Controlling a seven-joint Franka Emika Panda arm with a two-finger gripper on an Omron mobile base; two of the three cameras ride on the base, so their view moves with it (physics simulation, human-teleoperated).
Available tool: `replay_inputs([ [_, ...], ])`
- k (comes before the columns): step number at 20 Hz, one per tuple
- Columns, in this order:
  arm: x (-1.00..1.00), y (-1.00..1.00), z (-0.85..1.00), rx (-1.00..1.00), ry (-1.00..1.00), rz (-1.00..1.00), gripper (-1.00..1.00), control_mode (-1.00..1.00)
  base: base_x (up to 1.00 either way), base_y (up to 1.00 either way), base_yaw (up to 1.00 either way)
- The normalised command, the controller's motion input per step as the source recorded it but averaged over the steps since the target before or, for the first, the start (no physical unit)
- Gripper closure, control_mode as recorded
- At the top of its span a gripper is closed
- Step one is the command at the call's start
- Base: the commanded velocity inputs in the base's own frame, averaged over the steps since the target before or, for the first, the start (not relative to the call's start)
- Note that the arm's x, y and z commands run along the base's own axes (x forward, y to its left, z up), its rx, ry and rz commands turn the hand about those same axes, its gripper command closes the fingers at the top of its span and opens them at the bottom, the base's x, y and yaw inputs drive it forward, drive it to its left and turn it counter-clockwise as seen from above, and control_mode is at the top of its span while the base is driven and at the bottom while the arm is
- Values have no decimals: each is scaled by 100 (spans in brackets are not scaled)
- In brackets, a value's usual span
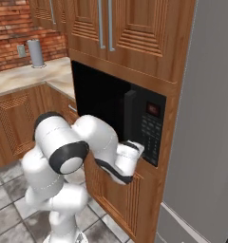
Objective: Place the microwavable item in the microwave. Then, close the microwave door and press the start button.
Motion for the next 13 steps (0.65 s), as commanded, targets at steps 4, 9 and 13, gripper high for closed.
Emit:
replay_inputs([
  [4, 54, -23, -21, 0, -3, 2, -100, -100, 0, 0, 0],
  [9, 47, -34, -10, 0, -8, 1, -100, -100, 0, 0, 0],
  [13, 42, -32, -1, 0, -11, 0, -100, -100, 0, 0, 0],
])
